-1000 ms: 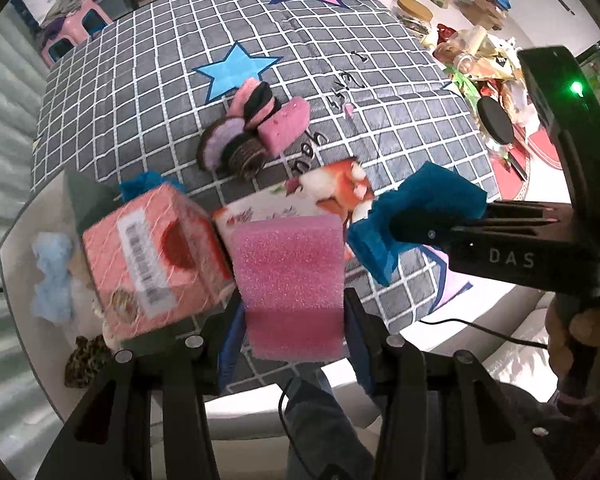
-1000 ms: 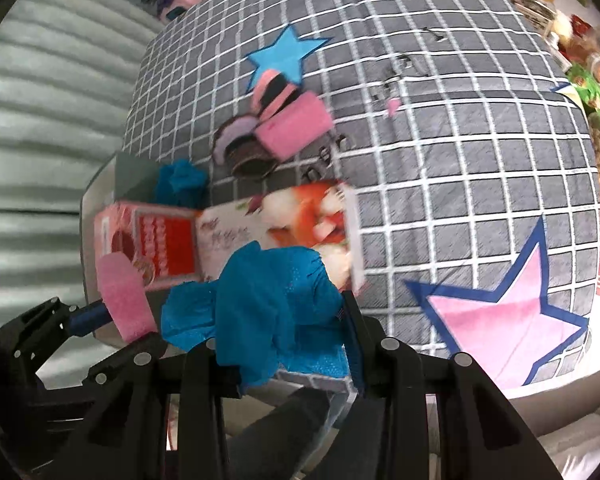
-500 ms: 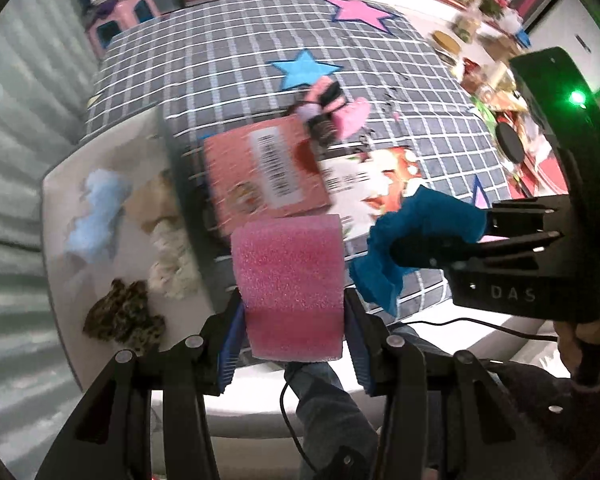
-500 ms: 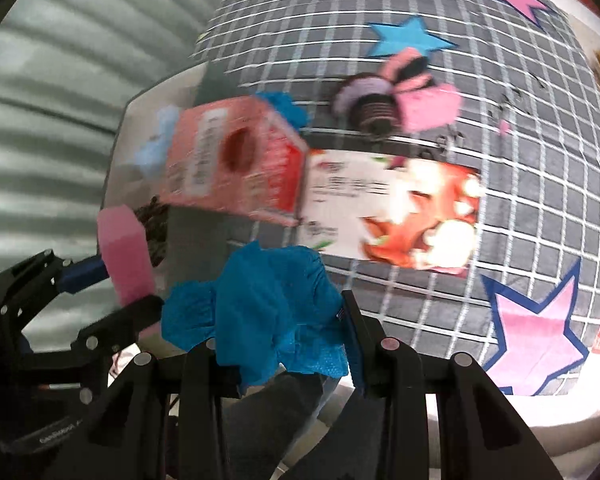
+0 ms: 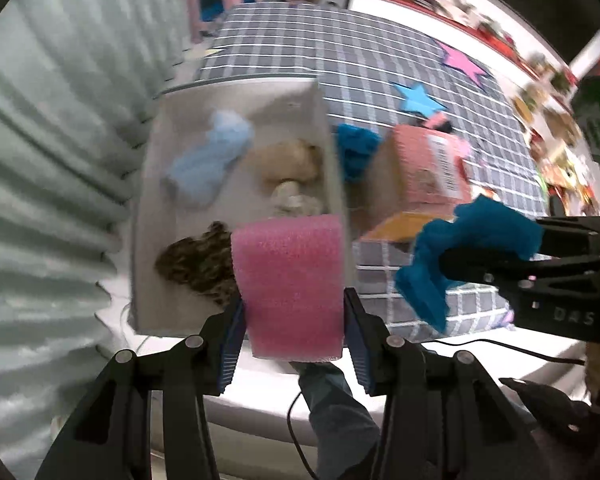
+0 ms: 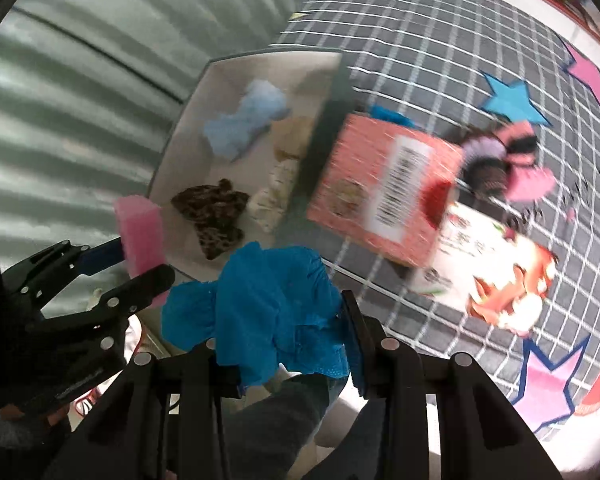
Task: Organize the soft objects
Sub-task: 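Carry the pink sponge and blue cloth over the white box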
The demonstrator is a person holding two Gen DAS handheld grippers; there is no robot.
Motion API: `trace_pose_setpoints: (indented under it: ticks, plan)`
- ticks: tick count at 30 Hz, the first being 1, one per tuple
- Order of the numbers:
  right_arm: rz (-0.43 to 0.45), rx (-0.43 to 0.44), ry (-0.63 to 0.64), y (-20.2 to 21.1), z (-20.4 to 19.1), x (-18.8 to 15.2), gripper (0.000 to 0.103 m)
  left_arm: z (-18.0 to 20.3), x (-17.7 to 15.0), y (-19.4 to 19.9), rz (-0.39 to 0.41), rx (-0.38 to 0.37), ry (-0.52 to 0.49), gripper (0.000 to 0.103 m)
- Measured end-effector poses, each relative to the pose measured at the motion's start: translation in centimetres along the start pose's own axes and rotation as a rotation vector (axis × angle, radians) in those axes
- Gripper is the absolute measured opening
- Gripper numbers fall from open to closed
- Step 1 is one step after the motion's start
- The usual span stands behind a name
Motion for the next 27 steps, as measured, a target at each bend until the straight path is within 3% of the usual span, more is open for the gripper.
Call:
trace_pose_setpoints:
  ticks: [4, 12, 27]
  plan:
    - [-0.013, -0.002, 0.067, -1.0, -2.3, 1.4, 0.038, -2.4, -0.5, -0.4, 0.012, 0.064, 0.03, 0.05]
    - [-0.043, -0.008, 0.14, -2.7, -5.2, 3.4, 0.038, -6.1, -0.8, -1.3, 0.022, 0.082, 0.158, 0.05]
    - [-0.061, -0.042, 0.169, -5.0, -7.1, 6.4, 0.038, -7.4, -0.5, -3.8, -0.008, 0.108, 0.208, 0.05]
Point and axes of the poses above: each gripper's, at about its wrist camera, not at the fingertips, and y roughly against the way its jaws point, z to its right, x to its top, the point moved 3 cm from there along -y, roughly the way its jaws point, and after that the axes turned 8 degrees about z, right-handed, at the moved point
